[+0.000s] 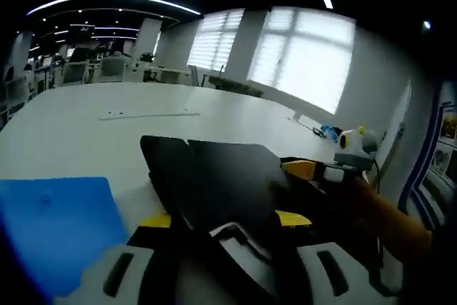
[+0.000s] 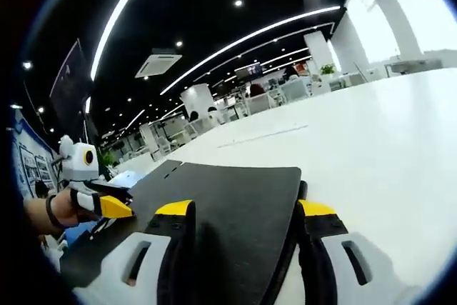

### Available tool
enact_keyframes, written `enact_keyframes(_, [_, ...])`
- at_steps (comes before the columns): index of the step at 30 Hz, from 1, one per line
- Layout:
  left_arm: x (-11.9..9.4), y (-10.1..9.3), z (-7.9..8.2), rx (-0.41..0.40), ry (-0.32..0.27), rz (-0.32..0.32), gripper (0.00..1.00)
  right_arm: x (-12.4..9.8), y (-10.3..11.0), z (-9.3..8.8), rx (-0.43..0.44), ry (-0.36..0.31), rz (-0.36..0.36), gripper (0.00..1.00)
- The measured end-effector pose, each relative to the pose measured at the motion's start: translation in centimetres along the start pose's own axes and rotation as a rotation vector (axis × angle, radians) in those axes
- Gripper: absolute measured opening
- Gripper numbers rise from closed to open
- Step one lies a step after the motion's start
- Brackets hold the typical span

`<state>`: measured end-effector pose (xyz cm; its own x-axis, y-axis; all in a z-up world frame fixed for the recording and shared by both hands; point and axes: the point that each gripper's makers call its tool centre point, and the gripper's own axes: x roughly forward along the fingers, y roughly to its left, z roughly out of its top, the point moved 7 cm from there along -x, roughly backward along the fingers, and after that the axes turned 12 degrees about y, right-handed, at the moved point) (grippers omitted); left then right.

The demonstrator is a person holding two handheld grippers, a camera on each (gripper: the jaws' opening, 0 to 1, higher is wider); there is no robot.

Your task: Organize the scattered folders on the table and sort them into different groups

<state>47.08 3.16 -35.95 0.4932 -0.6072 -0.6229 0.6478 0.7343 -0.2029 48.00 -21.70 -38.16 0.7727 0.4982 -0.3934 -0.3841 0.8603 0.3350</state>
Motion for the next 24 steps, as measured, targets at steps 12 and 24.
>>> enact_keyframes(12, [0.2,-0.3,-0.5,0.152,0.023,0.068,0.70,-0.1,0.2,-0.1,-0.016,-0.001,0.001,0.58])
enact_keyframes(24, [0.6,0.0,-0.4,0.152,0.022,0.046,0.69,-0.2,0.4,-0.2,-0.037,0.000,-0.010,0.61])
